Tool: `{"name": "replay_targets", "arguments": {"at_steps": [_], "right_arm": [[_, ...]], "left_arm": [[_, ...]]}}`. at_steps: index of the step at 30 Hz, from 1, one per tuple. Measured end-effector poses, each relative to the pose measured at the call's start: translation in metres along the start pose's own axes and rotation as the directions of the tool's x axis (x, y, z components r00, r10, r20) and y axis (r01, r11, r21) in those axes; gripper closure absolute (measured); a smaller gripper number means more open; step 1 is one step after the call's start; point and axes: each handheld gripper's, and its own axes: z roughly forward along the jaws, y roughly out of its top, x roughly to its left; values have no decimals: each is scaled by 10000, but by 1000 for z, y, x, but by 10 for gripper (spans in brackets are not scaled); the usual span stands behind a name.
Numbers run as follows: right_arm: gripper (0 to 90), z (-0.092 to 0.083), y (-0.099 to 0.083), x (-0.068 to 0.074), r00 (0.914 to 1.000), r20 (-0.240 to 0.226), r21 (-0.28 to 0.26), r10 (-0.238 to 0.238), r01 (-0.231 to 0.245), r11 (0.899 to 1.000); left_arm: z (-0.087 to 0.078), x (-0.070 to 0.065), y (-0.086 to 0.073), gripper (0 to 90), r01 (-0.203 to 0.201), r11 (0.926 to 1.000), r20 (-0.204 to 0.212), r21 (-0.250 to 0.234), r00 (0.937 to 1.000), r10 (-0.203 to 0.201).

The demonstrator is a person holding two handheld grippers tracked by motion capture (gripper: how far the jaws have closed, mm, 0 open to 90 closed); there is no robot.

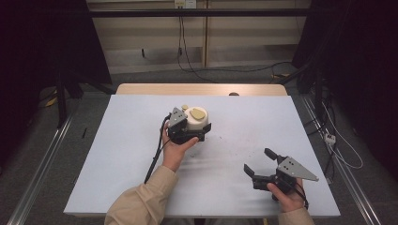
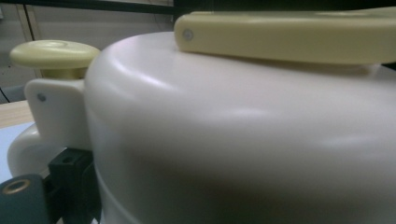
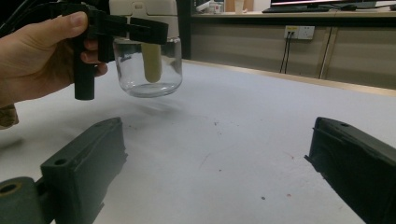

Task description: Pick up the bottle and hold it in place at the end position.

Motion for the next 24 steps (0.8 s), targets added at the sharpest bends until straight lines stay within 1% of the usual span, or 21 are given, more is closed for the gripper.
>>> {"name": "replay_targets", "arguments": {"at_steps": [2, 3, 4, 6, 11, 13, 14, 17, 18, 20, 21, 22, 24], "right_arm": [[32, 0, 0, 0, 10000, 40, 6, -14, 14, 10000], [32, 0, 0, 0, 10000, 4, -21, 3, -3, 10000], [32, 0, 0, 0, 10000, 1, -19, 1, -1, 10000], [32, -1, 0, -1, 10000, 3, -25, 12, -12, 10000], [33, 0, 0, 1, 10000, -71, 3, -9, 9, 10000], [33, 0, 0, 1, 9999, -113, -25, -10, 9, 10000], [33, 0, 0, 1, 9999, -104, -32, -21, 20, 10000], [33, 0, 0, 0, 10000, -89, -31, 26, -26, 10000], [33, 0, 0, 0, 10000, -66, -28, 12, -12, 10000], [34, 0, 0, 0, 10000, -80, -19, 17, -17, 10000], [35, 0, 0, 1, 10000, -84, -10, 10, -11, 10000], [34, 0, 0, 1, 10000, -94, -19, -6, 6, 10000], [35, 0, 1, 1, 9999, -121, -20, -16, 16, 10000]], "left_arm": [[2, -1, 2, 63, -103, 9999, 21, 42, 9999, 103], [3, -2, 2, 63, -46, 10000, 18, -21, 10000, 46], [4, -3, 3, 63, -184, 9998, 13, 28, 9998, 184], [6, -4, 3, 63, -189, 9998, 11, -26, 9998, 189], [10, -4, 0, 63, -2, 10000, -62, 0, 10000, 2], [11, -4, 0, 63, -15, 10000, -87, 2, 10000, 15], [12, -5, -1, 63, -105, 9999, -83, 41, 9999, 106], [14, -3, -3, 63, -93, 9999, -132, 85, 9999, 94], [15, -3, -4, 63, -7, 10000, -151, 59, 9999, 8], [16, -2, -5, 63, -24, 9999, -225, 146, 9997, 27], [17, -1, -6, 63, 49, 9999, -247, 113, 9997, -46], [17, 0, -6, 63, 5, 9999, -279, 149, 9996, 0], [18, 1, -7, 63, 42, 9999, -348, 139, 9994, -37]]}}
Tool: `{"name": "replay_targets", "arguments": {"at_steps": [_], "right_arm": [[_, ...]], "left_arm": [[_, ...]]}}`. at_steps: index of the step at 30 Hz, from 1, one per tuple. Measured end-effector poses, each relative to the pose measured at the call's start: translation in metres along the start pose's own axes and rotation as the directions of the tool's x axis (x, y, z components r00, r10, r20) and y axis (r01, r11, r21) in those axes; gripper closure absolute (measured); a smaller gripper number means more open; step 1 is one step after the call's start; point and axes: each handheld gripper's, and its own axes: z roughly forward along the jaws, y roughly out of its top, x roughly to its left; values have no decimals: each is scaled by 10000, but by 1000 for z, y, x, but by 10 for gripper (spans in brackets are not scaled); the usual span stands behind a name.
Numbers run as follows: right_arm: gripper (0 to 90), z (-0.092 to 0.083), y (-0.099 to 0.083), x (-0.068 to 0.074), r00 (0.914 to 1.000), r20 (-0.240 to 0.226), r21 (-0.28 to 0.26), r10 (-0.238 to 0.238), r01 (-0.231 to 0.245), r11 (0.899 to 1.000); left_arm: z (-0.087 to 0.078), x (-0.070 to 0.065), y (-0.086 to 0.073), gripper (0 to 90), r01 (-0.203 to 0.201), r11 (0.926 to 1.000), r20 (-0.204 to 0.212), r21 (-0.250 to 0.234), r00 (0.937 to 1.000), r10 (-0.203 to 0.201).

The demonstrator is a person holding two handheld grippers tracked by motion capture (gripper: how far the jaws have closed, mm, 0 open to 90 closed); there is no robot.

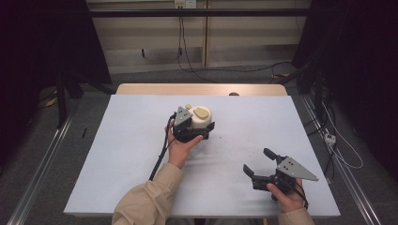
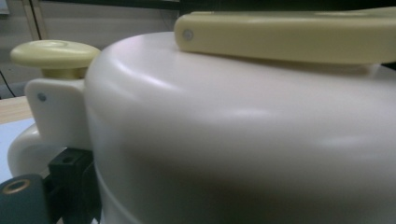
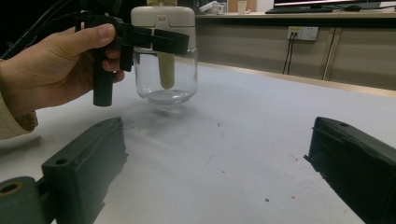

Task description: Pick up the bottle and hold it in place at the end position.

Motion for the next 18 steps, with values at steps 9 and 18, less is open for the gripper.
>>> {"name": "replay_targets", "arguments": {"at_steps": [9, 18], "right_arm": [[34, 0, 0, 0, 10000, -25, -15, 34, -34, 10000], [32, -1, 0, -1, 10000, 15, -60, 59, -59, 10000]], "left_arm": [[5, 3, -4, 63, 57, 10000, -188, 16, 9998, -57], [8, 4, -6, 63, -92, 10000, -318, -17, 9995, 91]]}}
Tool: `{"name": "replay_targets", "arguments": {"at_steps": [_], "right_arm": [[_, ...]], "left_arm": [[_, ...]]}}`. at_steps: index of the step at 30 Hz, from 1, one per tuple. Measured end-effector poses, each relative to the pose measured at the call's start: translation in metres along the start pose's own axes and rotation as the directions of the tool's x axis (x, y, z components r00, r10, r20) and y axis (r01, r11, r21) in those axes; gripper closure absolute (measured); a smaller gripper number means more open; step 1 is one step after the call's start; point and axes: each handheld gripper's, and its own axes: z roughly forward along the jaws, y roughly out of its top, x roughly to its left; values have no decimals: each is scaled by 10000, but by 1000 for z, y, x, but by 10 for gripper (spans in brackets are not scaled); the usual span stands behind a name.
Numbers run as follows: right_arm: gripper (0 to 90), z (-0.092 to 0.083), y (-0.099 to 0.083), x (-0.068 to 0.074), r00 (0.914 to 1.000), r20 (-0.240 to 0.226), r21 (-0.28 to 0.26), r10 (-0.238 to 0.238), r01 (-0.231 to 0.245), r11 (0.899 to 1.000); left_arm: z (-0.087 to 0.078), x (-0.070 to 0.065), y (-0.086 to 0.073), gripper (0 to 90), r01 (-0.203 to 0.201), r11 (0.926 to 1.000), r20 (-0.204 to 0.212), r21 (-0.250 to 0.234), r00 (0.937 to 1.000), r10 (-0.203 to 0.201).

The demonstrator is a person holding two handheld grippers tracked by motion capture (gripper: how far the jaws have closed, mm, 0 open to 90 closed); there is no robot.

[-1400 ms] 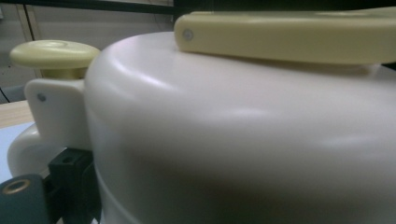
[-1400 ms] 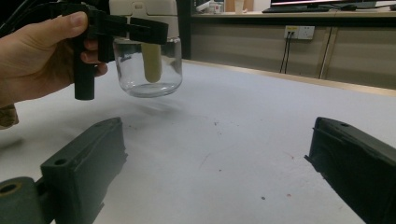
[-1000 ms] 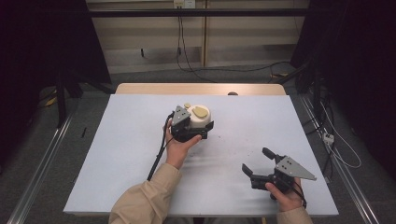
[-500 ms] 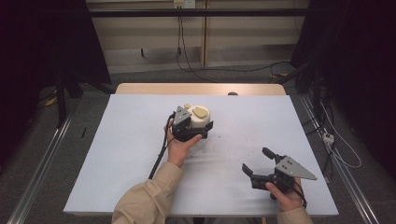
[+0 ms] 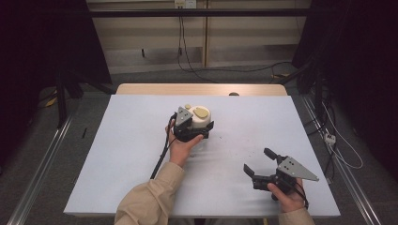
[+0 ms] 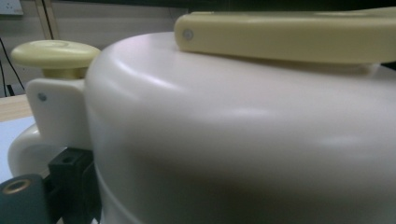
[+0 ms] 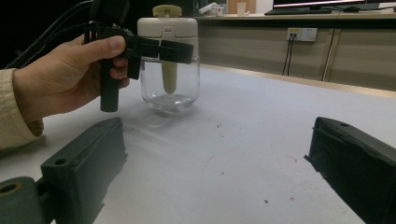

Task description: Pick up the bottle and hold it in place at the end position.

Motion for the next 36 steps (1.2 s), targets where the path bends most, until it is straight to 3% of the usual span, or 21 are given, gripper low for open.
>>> {"name": "replay_targets", "arguments": {"at_steps": [15, 36], "right_arm": [[26, 0, 0, 0, 10000, 62, -17, 33, -33, 10000], [25, 0, 0, -1, 9999, 124, 25, 53, -53, 10000]], "left_arm": [[9, -6, 2, 63, -73, 10000, 171, 49, 9998, 72], [16, -7, -5, 63, -172, 9997, 96, 145, 9998, 171]]}}
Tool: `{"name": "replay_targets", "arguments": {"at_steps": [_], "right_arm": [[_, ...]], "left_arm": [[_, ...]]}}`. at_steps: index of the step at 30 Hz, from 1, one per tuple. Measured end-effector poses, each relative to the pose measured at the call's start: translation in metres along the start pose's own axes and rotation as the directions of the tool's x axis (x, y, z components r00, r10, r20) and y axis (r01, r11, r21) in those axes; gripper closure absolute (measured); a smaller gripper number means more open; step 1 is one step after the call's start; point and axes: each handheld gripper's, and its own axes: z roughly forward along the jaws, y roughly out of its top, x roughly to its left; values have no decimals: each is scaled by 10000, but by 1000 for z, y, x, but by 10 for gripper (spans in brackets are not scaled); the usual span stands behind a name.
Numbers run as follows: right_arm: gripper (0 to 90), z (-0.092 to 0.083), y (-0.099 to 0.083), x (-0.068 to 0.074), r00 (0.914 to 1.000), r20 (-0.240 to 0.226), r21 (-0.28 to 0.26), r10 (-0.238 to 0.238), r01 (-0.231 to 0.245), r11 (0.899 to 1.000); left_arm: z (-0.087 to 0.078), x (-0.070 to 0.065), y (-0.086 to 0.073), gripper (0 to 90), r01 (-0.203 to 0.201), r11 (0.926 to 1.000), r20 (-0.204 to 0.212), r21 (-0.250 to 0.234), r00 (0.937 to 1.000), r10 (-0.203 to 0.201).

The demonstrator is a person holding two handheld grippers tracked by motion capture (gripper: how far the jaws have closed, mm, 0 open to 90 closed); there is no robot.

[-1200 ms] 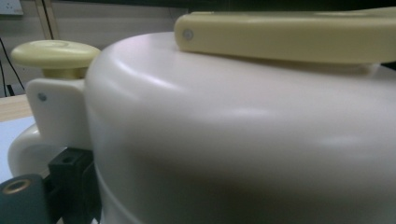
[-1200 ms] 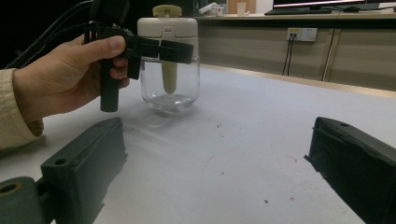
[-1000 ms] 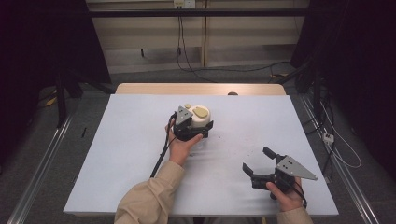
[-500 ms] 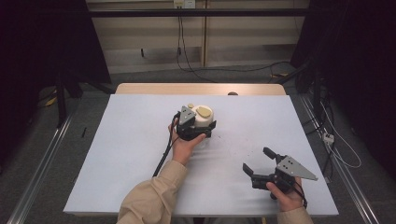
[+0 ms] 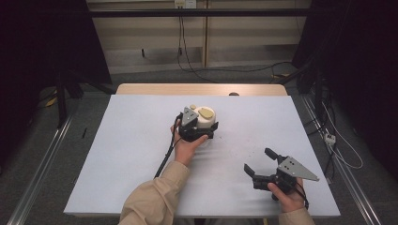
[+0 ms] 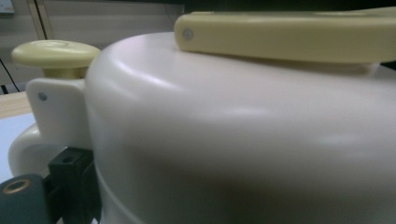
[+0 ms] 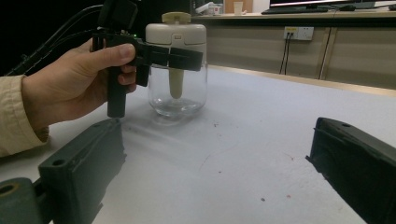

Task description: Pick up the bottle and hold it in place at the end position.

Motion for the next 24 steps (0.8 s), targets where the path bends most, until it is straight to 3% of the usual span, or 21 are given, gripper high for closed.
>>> {"name": "replay_targets", "arguments": {"at_steps": [17, 21, 24], "right_arm": [[28, 0, 0, 0, 10000, -15, 21, 15, -15, 10000], [28, 1, 0, -1, 10000, 19, 42, 61, -61, 10000], [27, 1, 0, -1, 10000, -20, 12, 7, -7, 10000]], "left_arm": [[3, 0, -3, 63, 12, 10000, -31, -15, 10000, -12], [4, 0, -4, 63, -157, 9999, -55, 53, 9999, 157], [6, 0, -7, 63, -2, 10000, -25, 19, 10000, 2]]}}
